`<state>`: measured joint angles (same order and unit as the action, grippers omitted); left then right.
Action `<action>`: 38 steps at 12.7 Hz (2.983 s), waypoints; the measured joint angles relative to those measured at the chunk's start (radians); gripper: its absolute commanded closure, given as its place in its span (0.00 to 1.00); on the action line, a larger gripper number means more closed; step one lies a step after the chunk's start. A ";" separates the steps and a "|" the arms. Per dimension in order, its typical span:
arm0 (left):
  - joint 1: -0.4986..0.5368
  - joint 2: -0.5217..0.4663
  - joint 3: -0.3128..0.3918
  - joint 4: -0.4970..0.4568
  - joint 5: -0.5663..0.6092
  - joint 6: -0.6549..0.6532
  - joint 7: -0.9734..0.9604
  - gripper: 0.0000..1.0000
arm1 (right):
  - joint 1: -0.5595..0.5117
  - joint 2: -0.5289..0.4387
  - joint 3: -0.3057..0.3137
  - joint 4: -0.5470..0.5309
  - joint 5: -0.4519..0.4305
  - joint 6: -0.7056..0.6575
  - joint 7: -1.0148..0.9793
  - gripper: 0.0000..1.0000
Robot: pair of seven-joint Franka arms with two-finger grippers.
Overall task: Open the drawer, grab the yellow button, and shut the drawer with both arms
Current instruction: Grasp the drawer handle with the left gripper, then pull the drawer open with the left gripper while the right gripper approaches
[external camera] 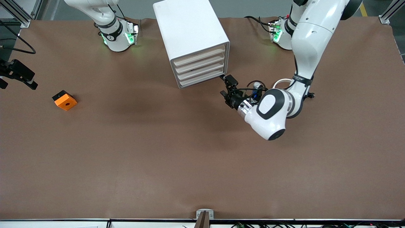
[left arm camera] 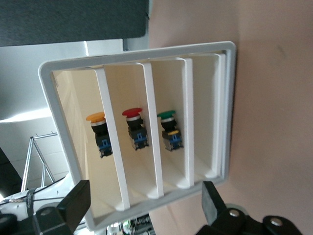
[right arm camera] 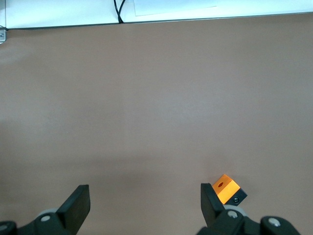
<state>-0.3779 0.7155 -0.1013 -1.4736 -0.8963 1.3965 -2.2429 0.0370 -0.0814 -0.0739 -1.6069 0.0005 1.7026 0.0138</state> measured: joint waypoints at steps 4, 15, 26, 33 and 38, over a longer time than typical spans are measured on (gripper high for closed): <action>-0.093 0.017 -0.001 -0.001 -0.002 -0.030 -0.026 0.11 | 0.000 0.000 0.000 0.000 0.000 0.000 0.000 0.00; -0.232 0.053 -0.009 -0.002 -0.096 -0.051 -0.030 0.76 | 0.000 0.000 0.000 0.000 0.000 0.000 0.000 0.00; -0.137 0.061 0.036 0.019 -0.121 -0.061 -0.059 1.00 | -0.001 0.000 -0.003 0.003 -0.002 0.000 0.000 0.00; -0.028 0.061 0.037 0.053 -0.127 -0.027 -0.064 0.81 | 0.010 0.003 0.012 0.003 -0.002 -0.009 -0.001 0.00; 0.030 0.062 0.054 0.067 -0.126 -0.001 -0.040 0.00 | 0.054 0.041 0.017 0.001 0.000 -0.028 0.014 0.00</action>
<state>-0.3475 0.7772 -0.0477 -1.4065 -1.0225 1.3951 -2.2829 0.0914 -0.0399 -0.0570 -1.6057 0.0000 1.6743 0.0275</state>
